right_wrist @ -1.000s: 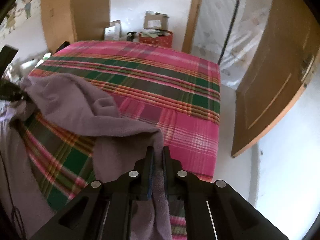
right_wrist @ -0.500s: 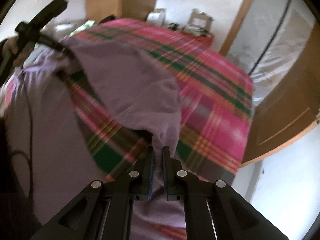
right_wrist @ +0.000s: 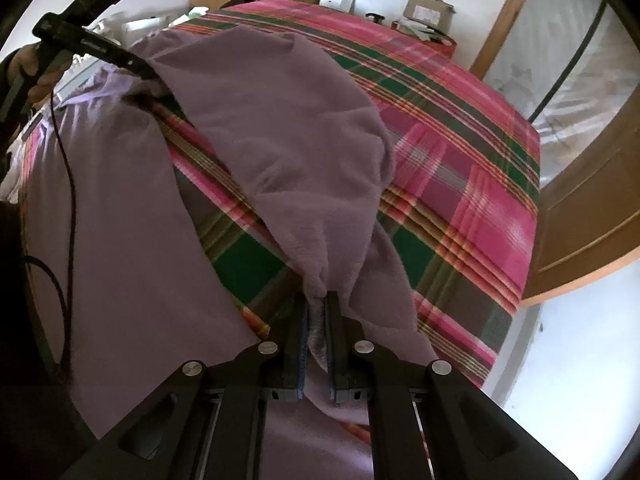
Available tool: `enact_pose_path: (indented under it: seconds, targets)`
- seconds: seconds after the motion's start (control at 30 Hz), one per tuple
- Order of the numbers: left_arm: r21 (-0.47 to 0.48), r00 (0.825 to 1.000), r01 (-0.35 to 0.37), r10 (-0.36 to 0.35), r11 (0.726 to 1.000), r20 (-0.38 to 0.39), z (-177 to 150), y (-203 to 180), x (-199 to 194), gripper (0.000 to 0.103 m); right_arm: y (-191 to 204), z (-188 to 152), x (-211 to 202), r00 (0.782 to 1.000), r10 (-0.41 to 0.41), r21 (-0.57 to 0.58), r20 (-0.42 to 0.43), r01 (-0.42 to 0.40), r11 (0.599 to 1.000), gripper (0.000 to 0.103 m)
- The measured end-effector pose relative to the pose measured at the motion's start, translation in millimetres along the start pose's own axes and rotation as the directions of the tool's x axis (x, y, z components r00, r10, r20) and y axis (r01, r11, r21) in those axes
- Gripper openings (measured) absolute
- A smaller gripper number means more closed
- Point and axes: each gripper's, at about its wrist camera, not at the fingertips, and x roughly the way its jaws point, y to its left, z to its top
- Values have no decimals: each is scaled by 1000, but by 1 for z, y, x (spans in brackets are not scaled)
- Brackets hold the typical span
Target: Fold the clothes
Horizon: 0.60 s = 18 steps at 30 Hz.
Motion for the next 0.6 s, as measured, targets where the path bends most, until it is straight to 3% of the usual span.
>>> enact_pose_path:
  seconds: [0.2,0.27,0.47,0.6]
  targets:
    - [-6,997,45,-45,999,-55,-3,2,-12,5,-3,2,-7,1000,-19,-18,-23,18,1000,9]
    - [9,997,45,-44,999,-64,-6,1,-21,5,-5,3,-13,999,-27,-15,-22,27,1000,15]
    - [2,999,42,-42,999,-30,-1,9,-59,6,-9,11,-41,999,-34,-9,19,34,999,17]
    - [11,998,-64,64,998,5,22,18,-78,7,-13,30,-67,994,1,13,109,-3,1000,17]
